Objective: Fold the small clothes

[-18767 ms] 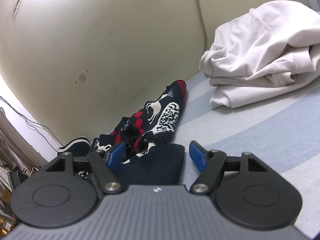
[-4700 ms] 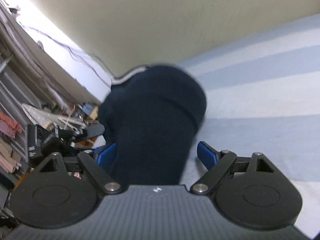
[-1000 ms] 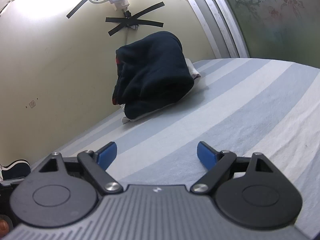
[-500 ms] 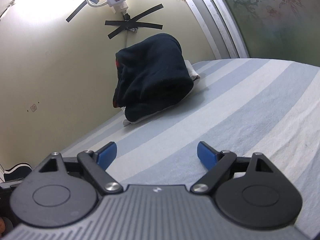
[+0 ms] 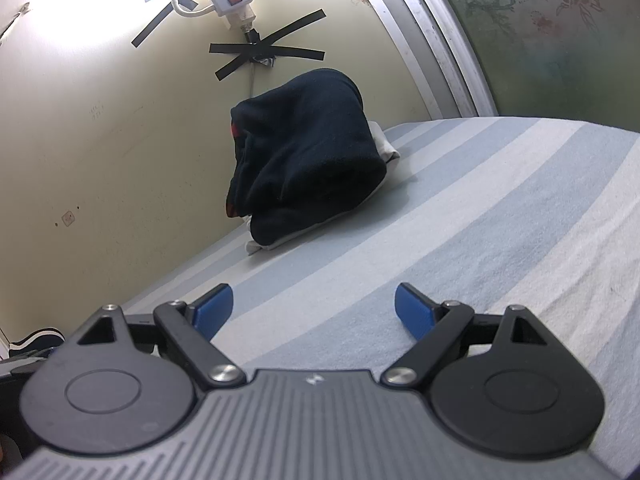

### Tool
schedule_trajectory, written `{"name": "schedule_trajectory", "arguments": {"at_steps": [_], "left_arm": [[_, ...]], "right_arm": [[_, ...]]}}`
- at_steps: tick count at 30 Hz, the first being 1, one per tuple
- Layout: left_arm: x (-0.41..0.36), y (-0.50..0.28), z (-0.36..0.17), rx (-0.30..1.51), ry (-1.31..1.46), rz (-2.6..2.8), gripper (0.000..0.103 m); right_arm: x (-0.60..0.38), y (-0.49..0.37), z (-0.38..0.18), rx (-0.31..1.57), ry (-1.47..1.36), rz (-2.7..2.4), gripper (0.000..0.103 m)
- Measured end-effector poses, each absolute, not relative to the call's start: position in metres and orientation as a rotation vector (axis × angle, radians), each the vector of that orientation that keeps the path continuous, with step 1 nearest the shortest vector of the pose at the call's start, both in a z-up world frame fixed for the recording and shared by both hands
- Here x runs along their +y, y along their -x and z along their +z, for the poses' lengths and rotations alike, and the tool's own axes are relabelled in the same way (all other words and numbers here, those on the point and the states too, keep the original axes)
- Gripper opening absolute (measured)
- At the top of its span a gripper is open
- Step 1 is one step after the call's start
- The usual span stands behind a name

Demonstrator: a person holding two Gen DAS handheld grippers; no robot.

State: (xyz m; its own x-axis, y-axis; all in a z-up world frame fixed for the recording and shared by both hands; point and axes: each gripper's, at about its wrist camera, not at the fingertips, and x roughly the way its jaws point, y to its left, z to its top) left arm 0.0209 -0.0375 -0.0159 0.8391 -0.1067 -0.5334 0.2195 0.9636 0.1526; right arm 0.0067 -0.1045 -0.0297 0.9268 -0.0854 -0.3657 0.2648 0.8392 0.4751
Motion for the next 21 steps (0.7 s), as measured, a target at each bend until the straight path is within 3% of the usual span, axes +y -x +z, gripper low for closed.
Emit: {"name": "schedule_trajectory", "arguments": {"at_steps": [21], "left_arm": [[-0.0397,-0.0274,-0.0253,0.657,-0.216,-0.186,0.103]], "right_arm": [[-0.104,-0.0069,-0.0296,0.342,-0.547,-0.189,0.091]]}}
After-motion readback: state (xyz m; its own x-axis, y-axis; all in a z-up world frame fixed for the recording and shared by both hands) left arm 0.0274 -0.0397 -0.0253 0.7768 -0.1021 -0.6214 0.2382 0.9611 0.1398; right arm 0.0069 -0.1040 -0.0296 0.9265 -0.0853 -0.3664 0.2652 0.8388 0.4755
